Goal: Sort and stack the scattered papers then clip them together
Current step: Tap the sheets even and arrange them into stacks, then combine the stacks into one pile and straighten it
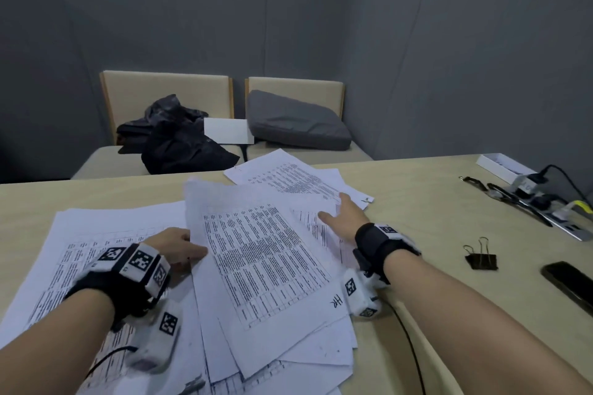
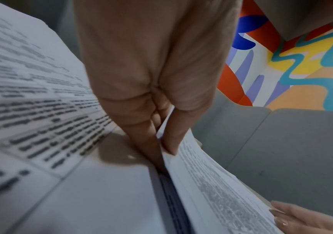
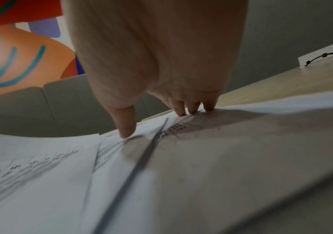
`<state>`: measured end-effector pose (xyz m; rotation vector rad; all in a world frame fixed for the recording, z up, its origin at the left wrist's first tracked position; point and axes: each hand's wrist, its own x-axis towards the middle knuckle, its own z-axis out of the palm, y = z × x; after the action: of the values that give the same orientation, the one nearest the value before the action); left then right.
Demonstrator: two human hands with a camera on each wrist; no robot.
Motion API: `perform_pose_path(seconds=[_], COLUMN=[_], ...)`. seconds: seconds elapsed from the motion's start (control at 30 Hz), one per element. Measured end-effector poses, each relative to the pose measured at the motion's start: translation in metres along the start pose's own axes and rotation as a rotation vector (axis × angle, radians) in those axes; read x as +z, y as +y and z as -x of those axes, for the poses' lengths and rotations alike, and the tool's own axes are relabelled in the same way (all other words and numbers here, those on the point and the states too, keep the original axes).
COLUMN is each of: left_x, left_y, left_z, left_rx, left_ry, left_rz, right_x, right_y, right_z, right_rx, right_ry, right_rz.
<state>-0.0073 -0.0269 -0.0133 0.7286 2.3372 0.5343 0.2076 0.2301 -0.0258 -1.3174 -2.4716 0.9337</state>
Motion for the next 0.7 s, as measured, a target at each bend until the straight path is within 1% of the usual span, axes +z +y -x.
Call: perform_pose_path(seconds=[0.07,0.17,0.27,0.37,0.43,0.5,0.6,0.7], left_x=[-0.001,-0.003,-0.003,-0.004,-0.005,-0.005,-0.004,-0.004], left_y=[0.001,0.000,-0.001,0.002,0.002,0.001,0.003,0.004], left_z=[-0.002,-0.006,-0.009,-0.006,-0.003,-0.002,0.002,0.003], left_rx=[-0.008,-0.001,0.021,0.039,0.041,0.044,0.047,0.049], left_ry=[-0.007,-0.012,-0.037,-0.055,-0.059,-0.060,-0.050,-0.048], left_rz=[-0.024,-0.032,-0.017,0.004,0.001,0.007,0.026,0.023], right_x=[0.000,0.003,0.009,0.015,0.014,0.009,0.001,-0.005], right_y=[0.006,0.002,-0.009,-0.018,-0.023,-0.026,-0.023,-0.018], right_z=[-0.006,-0.011,-0.013,-0.015,-0.018,-0.019,-0.020,-0.010], right_rx=[0.055,0.027,-0.051,-0.051,-0.021,0.048,0.148,0.164], right_ry=[-0.089,-0.163,-0.221,-0.248,-0.223,-0.217,-0.281,-0.380], right_rz=[0.071,0.074,-0.089,-0.281,-0.331,-0.358,-0.462,-0.552])
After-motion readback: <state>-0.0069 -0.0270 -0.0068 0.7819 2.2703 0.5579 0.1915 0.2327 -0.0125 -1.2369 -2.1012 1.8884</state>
